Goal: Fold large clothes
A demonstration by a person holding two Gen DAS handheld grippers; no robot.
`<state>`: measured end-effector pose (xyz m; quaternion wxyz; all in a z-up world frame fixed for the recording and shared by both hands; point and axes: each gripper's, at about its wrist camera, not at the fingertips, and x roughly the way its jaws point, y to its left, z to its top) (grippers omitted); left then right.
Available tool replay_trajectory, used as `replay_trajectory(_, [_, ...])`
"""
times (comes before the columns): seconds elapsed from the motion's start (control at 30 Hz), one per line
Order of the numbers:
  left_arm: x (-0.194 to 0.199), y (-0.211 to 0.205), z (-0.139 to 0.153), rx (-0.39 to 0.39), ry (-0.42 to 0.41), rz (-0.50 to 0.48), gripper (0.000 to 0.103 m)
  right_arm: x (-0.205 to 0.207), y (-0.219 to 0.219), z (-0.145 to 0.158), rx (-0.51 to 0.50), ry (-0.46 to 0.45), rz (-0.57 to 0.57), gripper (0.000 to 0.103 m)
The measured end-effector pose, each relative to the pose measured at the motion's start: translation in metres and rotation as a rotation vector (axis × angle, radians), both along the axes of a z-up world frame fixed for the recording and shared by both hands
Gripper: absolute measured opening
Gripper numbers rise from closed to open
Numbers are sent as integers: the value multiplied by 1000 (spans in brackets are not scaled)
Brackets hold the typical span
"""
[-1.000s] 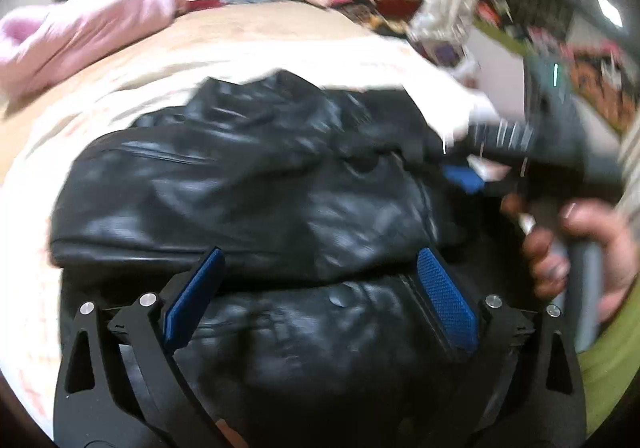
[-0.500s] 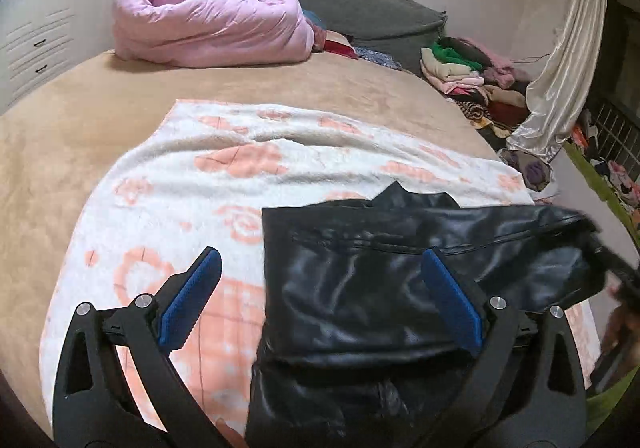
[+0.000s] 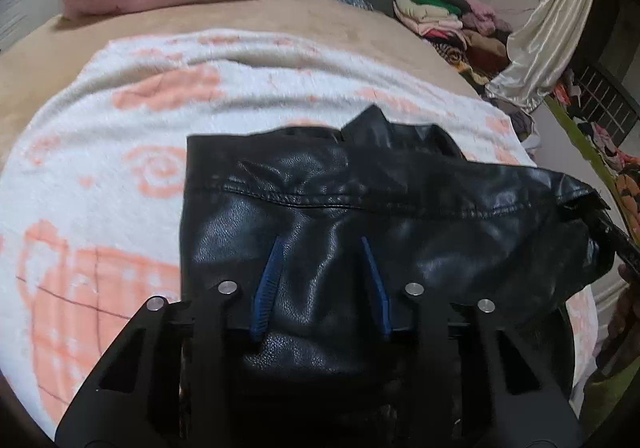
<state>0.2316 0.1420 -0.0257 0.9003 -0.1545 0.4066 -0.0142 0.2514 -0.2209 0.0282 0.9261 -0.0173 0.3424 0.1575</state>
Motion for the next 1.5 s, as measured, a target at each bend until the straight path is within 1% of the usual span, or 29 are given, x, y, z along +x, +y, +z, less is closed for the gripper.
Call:
replay_trajectory(0.13, [0,-5,-5,-37,15,-40,31,2,-1,-6,-29,-5,-25,9])
replay_trajectory(0.2, [2,-8,-6,-12,24,-46,31,5,-3,-11,-28,5,-34,10])
replay_trajectory(0.33, [10,-15,-24,25,76,-53,31,14,-3,-25,-53,39,-54,16])
replay_trajectory(0.37, [10,-16,-25,37,77,-52,31,15,-3,-29,-65,50,-67,23])
replay_trajectory(0.43, [10,-20,-25,66,76,-55,31,19,-6,-36,-83,79,-90,30])
replay_trajectory(0.5, [9,-21,-26,79,77,-61,31,18,-15,-38,-65,119,-126,50])
replay_trajectory(0.53, [9,-20,-25,75,77,-60,31,15,-20,-36,-50,121,-141,52])
replay_trajectory(0.6, [10,-19,-25,69,78,-59,31,6,-29,-27,-2,96,-173,60])
replay_trajectory(0.67, [10,-19,-25,69,77,-56,31,1,-35,-16,55,57,-202,61])
replay_trajectory(0.7, [9,-19,-25,70,77,-56,31,1,-32,-12,84,47,-189,60])
replay_trajectory(0.73, [9,-19,-25,71,76,-56,31,5,-24,-10,89,50,-156,58])
replay_trajectory(0.8, [9,-19,-25,69,76,-56,31,16,-2,-12,56,59,-99,51])
replay_trajectory(0.9, [9,-18,-25,65,75,-57,31,35,24,-22,-5,78,-60,47])
replay_trajectory(0.97, [9,-18,-25,64,76,-57,31,47,34,-34,-36,111,-69,47])
replay_trajectory(1.03, [9,-18,-25,65,76,-60,31,57,34,-49,-71,157,-109,44])
replay_trajectory(1.1, [10,-17,-25,61,78,-60,31,61,31,-64,-98,191,-132,34])
replay_trajectory(1.2, [10,-16,-25,53,76,-64,31,67,24,-89,-88,240,-127,34])
replay_trajectory(1.23, [11,-15,-25,48,75,-65,31,68,23,-95,-90,237,-126,34])
replay_trajectory(1.27, [11,-14,-26,43,74,-64,31,67,27,-97,-113,231,-120,34])
replay_trajectory(1.33, [10,-12,-26,33,69,-62,31,68,31,-95,-134,227,-119,34])
replay_trajectory(1.43, [7,-10,-19,21,53,-56,31,58,25,-77,-66,199,-104,38])
replay_trajectory(1.47, [5,-10,-13,14,43,-54,32,51,24,-70,-45,178,-91,43])
replay_trajectory(1.5, [1,-10,-6,5,24,-60,39,43,24,-62,-28,155,-78,47])
